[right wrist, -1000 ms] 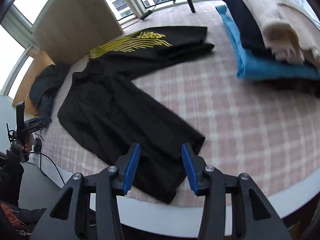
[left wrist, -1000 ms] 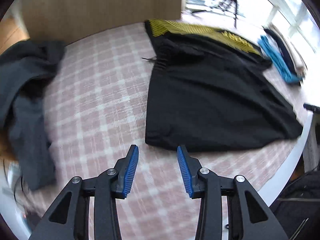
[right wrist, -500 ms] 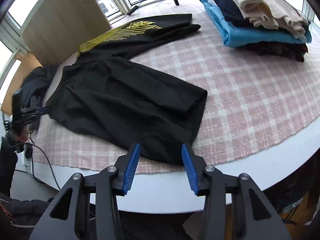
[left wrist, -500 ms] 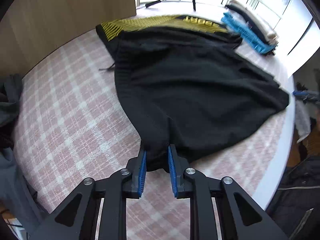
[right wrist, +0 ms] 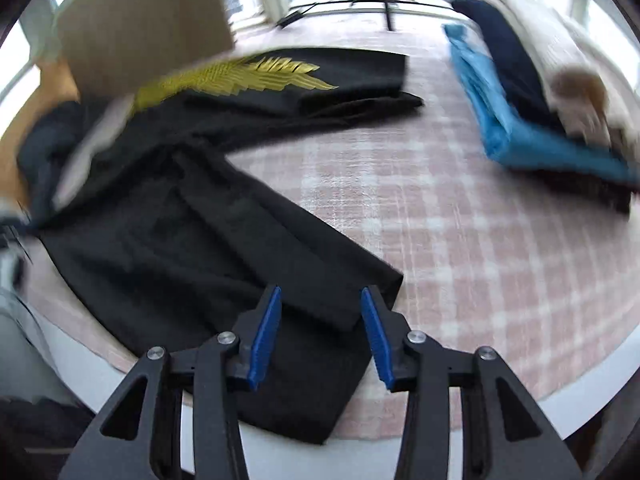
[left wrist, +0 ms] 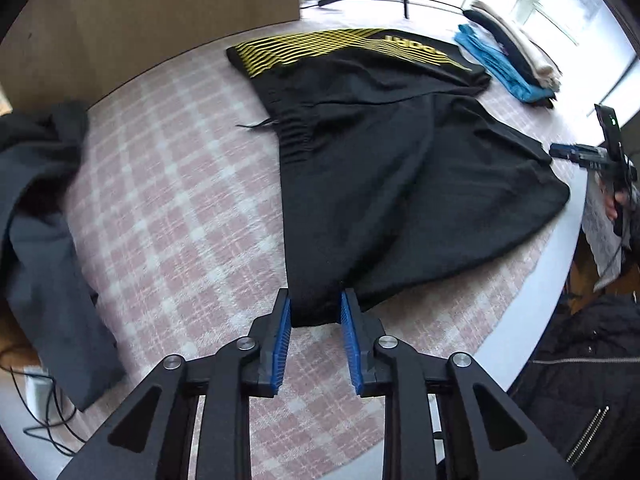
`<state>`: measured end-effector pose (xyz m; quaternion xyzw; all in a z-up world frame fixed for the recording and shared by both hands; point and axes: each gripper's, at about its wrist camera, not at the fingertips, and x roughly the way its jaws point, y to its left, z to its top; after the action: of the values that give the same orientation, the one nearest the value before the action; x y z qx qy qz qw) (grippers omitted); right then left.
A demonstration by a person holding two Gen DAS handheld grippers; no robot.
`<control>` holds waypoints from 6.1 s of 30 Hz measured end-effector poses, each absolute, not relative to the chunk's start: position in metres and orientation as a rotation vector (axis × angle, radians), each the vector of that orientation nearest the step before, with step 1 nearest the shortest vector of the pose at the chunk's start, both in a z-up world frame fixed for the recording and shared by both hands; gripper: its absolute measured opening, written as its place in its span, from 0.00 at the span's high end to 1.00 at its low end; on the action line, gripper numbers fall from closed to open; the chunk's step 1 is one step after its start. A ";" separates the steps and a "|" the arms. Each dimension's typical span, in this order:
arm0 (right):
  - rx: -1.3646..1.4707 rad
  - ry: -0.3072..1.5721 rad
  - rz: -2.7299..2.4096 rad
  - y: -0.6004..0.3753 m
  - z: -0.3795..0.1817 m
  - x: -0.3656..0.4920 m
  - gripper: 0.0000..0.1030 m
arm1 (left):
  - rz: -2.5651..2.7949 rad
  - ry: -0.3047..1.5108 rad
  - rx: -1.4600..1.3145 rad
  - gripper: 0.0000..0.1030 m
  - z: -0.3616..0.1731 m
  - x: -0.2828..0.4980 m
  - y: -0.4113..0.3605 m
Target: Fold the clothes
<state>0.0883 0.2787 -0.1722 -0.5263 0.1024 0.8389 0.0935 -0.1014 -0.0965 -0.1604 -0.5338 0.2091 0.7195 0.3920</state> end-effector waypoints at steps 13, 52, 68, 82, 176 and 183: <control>-1.774 0.151 2.487 0.297 -0.196 0.058 0.94 | 1.841 0.536 -1.397 0.77 -0.176 -0.101 -0.092; -1.538 0.558 2.446 0.273 -0.198 0.163 0.55 | 1.698 0.605 -1.318 0.91 -0.171 -0.118 -0.086; -1.316 0.741 2.549 0.297 -0.128 0.214 0.98 | 1.706 0.501 -1.274 0.94 -0.135 -0.100 -0.100; -1.369 0.594 2.520 0.334 -0.102 0.149 0.80 | 1.777 0.474 -1.395 0.93 -0.122 -0.148 -0.101; -1.580 0.321 2.446 0.459 -0.155 -0.091 0.52 | 1.997 0.364 -1.434 0.82 -0.187 -0.371 0.083; -1.764 0.308 2.449 0.444 -0.197 -0.107 0.96 | 1.997 0.354 -1.438 0.82 -0.189 -0.372 0.084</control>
<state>-0.1071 0.4445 -0.1974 -0.5805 0.1015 0.8061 0.0537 -0.3722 0.0837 -0.1890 -0.5475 0.1347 0.7606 0.3218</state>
